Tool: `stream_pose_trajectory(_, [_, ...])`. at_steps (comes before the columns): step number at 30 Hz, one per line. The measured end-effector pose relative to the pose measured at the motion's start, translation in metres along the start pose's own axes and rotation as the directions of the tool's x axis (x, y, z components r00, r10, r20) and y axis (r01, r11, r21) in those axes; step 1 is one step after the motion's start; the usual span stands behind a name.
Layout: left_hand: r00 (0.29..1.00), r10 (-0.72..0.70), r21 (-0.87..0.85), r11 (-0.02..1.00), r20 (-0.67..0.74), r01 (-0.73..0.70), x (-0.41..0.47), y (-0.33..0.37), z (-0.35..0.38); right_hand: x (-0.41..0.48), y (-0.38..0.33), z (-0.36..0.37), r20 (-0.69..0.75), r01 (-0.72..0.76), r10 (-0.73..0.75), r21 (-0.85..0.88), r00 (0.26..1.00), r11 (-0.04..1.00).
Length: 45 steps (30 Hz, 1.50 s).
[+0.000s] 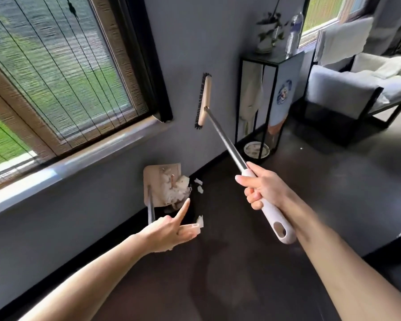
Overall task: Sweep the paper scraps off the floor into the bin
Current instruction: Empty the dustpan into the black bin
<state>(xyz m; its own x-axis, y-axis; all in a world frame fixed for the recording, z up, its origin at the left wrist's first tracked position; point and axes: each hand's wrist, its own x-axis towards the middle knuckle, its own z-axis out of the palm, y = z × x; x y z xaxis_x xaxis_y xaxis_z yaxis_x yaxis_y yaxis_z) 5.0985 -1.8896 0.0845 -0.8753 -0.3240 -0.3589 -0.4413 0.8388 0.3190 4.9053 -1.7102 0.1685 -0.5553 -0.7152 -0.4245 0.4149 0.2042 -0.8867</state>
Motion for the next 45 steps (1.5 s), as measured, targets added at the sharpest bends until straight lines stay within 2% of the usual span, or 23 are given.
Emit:
stream_pose_trajectory(3, [1.000, -0.024, 0.218, 0.976, -0.018, 0.028, 0.002, 0.010, 0.004, 0.005, -0.003, -0.001, -0.007, 0.007, -0.007, -0.001, 1.000, 1.000])
stream_pose_trajectory(7, [0.996, 0.037, 0.450, 0.893, -0.081, 0.004, 0.008, 0.025, 0.018, 0.006, -0.003, -0.006, -0.013, -0.001, 0.001, 0.010, 1.000, 1.000])
stream_pose_trajectory(9, [0.991, 0.102, 0.512, 0.858, -0.089, -0.042, 0.009, 0.031, 0.019, 0.005, 0.000, -0.008, -0.015, -0.007, 0.007, 0.019, 1.000, 1.000])
stream_pose_trajectory(12, [0.935, 0.271, 0.633, 0.771, -0.230, -0.068, 0.012, 0.022, 0.012, 0.004, 0.003, -0.009, -0.006, -0.024, 0.024, 0.044, 1.000, 0.999])
stream_pose_trajectory(13, [0.954, 0.215, 0.596, 0.801, -0.210, -0.049, 0.009, 0.019, 0.006, 0.003, 0.005, -0.010, -0.002, -0.030, 0.030, 0.048, 1.000, 0.998])
stream_pose_trajectory(14, [0.951, 0.226, 0.583, 0.810, -0.211, -0.063, 0.009, 0.014, 0.007, 0.003, 0.007, -0.011, 0.002, -0.036, 0.036, 0.051, 0.999, 0.998])
stream_pose_trajectory(19, [0.851, 0.440, 0.671, 0.727, -0.286, -0.150, 0.007, 0.002, 0.012, 0.000, 0.016, -0.012, 0.029, -0.050, 0.049, 0.060, 0.998, 0.997])
stream_pose_trajectory(27, [0.845, 0.415, 0.685, 0.724, -0.339, -0.081, -0.015, 0.000, 0.014, -0.004, 0.022, -0.011, 0.094, -0.043, 0.034, 0.090, 0.995, 0.995])
stream_pose_trajectory(31, [0.849, 0.424, 0.676, 0.728, -0.316, -0.112, -0.016, 0.004, 0.040, -0.008, 0.027, -0.014, 0.118, -0.049, 0.038, 0.099, 0.992, 0.994])
stream_pose_trajectory(36, [0.875, 0.373, 0.568, 0.810, -0.309, -0.145, 0.002, 0.023, 0.072, -0.012, 0.040, -0.022, 0.114, -0.085, 0.073, 0.104, 0.991, 0.991])
stream_pose_trajectory(41, [0.827, 0.503, 0.657, 0.716, -0.250, -0.237, 0.006, 0.036, 0.049, -0.016, 0.051, -0.030, 0.102, -0.128, 0.115, 0.133, 0.988, 0.983])
stream_pose_trajectory(45, [0.819, 0.536, 0.727, 0.643, -0.203, -0.241, 0.001, 0.036, 0.036, -0.018, 0.056, -0.035, 0.092, -0.136, 0.125, 0.128, 0.988, 0.982])
